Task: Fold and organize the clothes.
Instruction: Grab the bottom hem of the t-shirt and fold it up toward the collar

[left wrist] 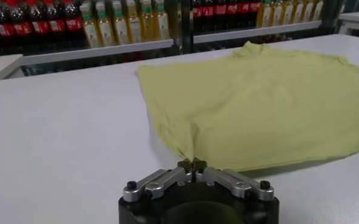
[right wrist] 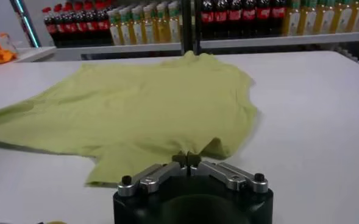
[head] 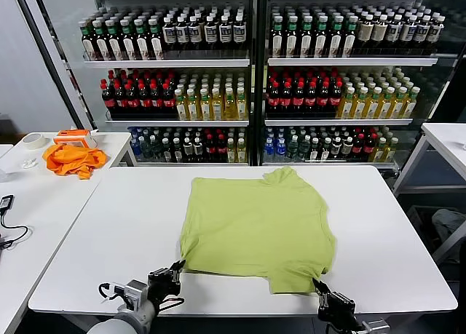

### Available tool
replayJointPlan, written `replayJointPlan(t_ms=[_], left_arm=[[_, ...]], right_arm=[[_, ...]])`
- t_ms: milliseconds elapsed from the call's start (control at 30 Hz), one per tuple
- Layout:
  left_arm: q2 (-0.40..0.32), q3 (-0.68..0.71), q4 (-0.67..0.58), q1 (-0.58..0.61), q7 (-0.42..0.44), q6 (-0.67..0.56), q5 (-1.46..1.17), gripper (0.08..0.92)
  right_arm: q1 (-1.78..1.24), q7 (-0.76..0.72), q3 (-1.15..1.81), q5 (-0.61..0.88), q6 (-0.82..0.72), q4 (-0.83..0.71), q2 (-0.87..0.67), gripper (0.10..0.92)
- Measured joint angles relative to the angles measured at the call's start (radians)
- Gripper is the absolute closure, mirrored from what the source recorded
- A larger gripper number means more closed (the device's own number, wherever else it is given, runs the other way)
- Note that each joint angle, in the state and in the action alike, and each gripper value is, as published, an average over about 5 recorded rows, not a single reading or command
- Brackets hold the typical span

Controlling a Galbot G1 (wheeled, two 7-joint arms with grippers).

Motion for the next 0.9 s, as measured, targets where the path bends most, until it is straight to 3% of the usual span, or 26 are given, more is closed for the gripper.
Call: replayJointPlan(t_ms=[633, 900], left_arm=[[0.08, -0.162, -0.188, 0.243, 0.004, 0.027, -0.095, 0.916], [0.089, -0.158, -0.202, 0.239, 0.012, 0.007, -0.109, 0.916]], right_arm=[[-0.191, -0.001, 0.07, -0.033, 0.015, 0.14, -0.014, 0.919], [-0.106, 0.022, 0.064, -0.003, -0.015, 0.128, -0.039, 0.919]])
